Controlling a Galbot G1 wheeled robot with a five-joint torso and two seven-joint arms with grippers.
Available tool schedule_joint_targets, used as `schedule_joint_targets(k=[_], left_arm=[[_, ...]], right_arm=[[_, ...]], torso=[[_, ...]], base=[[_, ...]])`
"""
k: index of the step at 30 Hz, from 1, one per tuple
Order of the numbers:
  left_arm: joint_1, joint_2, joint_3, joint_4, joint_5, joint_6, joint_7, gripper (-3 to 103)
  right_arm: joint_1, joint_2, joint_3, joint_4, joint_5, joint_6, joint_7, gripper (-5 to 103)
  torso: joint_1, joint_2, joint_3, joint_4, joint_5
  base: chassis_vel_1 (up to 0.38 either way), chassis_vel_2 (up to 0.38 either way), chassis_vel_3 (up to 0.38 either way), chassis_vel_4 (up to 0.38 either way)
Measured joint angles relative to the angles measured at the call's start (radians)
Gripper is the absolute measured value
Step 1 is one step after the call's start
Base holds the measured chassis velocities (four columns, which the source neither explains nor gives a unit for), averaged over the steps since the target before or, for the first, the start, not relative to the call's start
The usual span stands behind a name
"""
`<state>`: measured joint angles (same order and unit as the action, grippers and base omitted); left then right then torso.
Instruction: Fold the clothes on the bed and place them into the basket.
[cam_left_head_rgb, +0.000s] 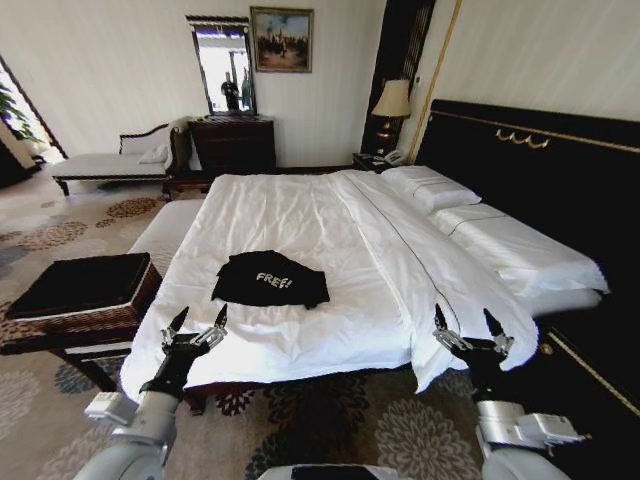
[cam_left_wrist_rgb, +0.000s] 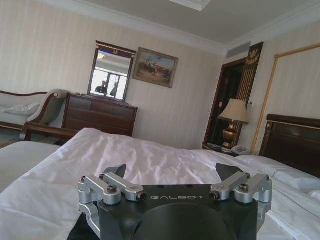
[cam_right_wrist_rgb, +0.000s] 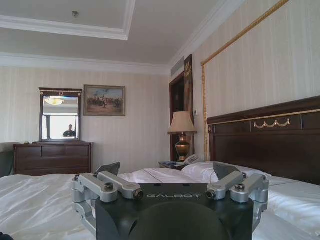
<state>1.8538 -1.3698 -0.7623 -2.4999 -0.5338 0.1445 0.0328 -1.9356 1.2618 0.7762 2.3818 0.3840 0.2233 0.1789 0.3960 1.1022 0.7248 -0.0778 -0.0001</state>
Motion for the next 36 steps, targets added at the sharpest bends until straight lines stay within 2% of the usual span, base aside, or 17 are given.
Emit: schedule_joint_targets(k=[16, 29, 36], left_arm=[[-0.009, 0.002, 0.001, 0.0, 0.002, -0.001, 0.0, 100], [-0.012, 0.002, -0.001, 0.0, 0.002, -0.001, -0.001, 100], [-0.016, 0.003, -0.004, 0.009, 0.003, -0.004, -0.005, 100]], right_arm=[[0.017, 0.005, -0.013, -0.027, -0.009, 0.0, -0.001, 100], [0.022, 0.007, -0.016, -0.032, -0.005, 0.009, -0.002, 100], [0.028, 0.01, -0.022, -0.035, 0.01, 0.031, -0.008, 100]], torso=[[0.0, 0.0, 0.0, 0.0001, 0.0001], [0.0, 0.0, 0.0, 0.0, -0.0001], [0.0, 0.0, 0.0, 0.0, 0.0002]], base=[[-0.044, 0.071, 0.039, -0.073], [-0.012, 0.211, 0.013, -0.221], [0.0, 0.06, -0.002, -0.038]])
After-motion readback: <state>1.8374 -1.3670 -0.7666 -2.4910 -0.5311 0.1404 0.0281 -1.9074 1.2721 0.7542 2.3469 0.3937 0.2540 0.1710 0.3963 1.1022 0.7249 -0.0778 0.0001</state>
